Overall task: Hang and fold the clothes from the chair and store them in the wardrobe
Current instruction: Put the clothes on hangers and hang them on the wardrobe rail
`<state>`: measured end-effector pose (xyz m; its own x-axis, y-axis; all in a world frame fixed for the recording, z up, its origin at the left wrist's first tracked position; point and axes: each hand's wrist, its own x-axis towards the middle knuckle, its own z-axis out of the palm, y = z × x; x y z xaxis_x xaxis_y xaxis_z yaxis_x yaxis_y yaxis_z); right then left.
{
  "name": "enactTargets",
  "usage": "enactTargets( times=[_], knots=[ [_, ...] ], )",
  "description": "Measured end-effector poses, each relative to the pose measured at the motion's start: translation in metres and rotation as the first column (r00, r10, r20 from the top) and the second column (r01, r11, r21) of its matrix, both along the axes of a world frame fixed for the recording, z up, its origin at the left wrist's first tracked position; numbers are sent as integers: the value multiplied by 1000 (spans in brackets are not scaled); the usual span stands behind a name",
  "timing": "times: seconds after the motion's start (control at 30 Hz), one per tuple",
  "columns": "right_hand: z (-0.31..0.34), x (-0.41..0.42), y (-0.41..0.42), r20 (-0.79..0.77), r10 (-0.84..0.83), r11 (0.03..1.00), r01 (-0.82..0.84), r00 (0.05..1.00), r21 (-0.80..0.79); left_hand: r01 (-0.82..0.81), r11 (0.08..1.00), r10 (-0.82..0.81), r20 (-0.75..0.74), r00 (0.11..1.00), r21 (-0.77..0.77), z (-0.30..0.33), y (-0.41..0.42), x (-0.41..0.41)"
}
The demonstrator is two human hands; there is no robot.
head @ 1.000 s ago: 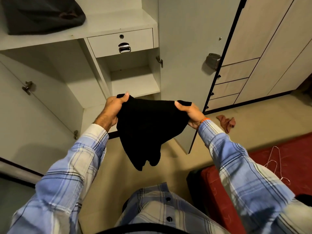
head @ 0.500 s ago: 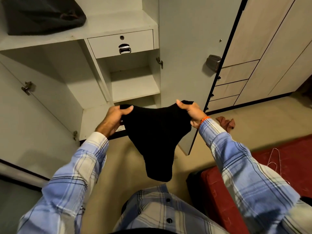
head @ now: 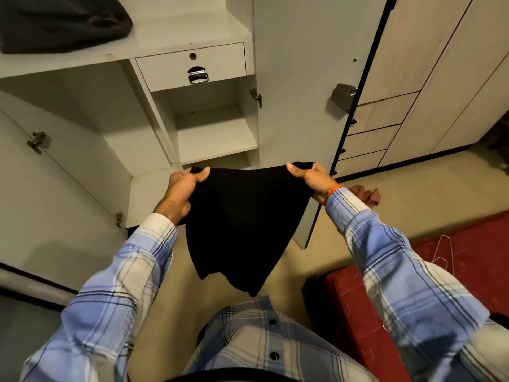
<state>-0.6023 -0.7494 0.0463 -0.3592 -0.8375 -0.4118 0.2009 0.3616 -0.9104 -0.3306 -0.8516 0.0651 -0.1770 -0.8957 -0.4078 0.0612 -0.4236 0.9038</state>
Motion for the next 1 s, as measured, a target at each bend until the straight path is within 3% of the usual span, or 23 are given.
enactTargets(
  times=[0.13,0.33,0.73,1.0],
  knots=[
    [-1,-1,-3,29,-32,999,33,999,-37,-4,987,20,97,995,-161,-3,-10,9],
    [0,1,-6,31,-38,996,41,999,-83,153,970,-133,115,984,-189,0,-11,15],
    [-18,-14,-9,-25,-67,993,65,997,-98,92,926,-21,193,981,-367,-1,-6,15],
    [-6,-10,-3,-110,-132,990,125,985,-72,194,869,13,413,911,-455,-5,-10,19]
  ],
)
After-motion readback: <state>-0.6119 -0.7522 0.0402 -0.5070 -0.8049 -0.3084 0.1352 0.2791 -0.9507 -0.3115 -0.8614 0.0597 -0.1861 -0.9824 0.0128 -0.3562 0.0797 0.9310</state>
